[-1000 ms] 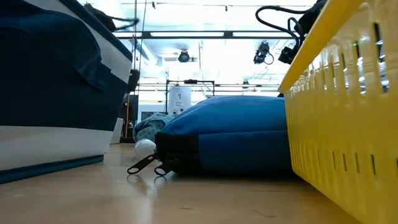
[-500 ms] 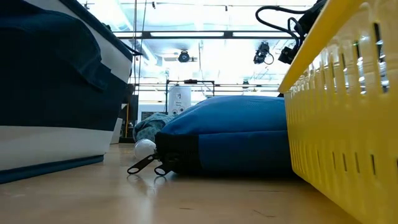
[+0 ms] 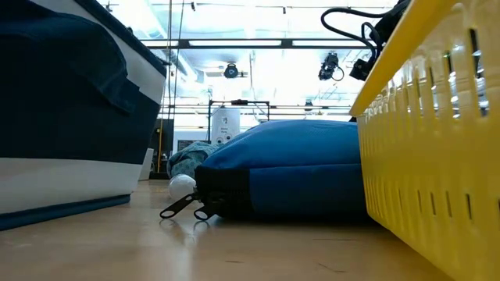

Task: Pick & place medical supplies in basket/bin
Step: Put the white pill bottle into the gray bin

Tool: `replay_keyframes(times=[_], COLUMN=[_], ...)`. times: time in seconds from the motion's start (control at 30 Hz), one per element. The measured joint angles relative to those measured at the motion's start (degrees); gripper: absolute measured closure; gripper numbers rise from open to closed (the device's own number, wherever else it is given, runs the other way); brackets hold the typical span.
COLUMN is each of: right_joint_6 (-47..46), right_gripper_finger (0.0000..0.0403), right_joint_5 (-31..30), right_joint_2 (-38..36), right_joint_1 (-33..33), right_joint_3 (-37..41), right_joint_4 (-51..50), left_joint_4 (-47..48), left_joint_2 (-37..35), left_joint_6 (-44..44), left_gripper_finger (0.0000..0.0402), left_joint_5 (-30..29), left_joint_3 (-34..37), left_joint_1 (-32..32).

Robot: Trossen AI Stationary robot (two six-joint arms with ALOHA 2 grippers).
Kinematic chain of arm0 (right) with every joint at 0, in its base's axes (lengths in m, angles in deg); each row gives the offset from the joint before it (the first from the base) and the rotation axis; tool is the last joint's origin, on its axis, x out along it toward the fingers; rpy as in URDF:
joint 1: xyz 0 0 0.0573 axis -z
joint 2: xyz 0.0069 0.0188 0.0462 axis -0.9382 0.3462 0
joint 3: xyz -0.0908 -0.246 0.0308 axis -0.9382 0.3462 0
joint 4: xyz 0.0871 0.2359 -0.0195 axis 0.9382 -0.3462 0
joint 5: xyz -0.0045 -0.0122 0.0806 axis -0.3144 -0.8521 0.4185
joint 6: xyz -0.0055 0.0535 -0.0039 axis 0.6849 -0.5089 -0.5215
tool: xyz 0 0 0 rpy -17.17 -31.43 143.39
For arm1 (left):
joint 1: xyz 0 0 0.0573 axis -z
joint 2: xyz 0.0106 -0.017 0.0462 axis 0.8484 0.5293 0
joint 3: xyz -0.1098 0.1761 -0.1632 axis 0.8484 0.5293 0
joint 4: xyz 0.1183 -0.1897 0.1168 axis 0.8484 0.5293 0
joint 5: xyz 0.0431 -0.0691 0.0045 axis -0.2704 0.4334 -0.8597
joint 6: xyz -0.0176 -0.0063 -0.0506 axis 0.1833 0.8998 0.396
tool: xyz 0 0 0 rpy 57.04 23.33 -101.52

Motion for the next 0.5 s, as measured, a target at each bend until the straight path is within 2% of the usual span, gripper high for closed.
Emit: replay_keyframes(times=[0.5], right_joint_6=[0.0], right_gripper_finger=[0.0133], right_joint_5=[0.0], right_joint_2=[0.0], right_joint_1=[0.0], right_joint_3=[0.0], right_joint_4=[0.0], left_joint_4=[4.9], left_joint_2=[0.0], left_joint_6=[3.9], left_gripper_finger=[0.0252], left_joint_5=[13.4], left_joint_3=[-0.2], left_joint_1=[-5.8])
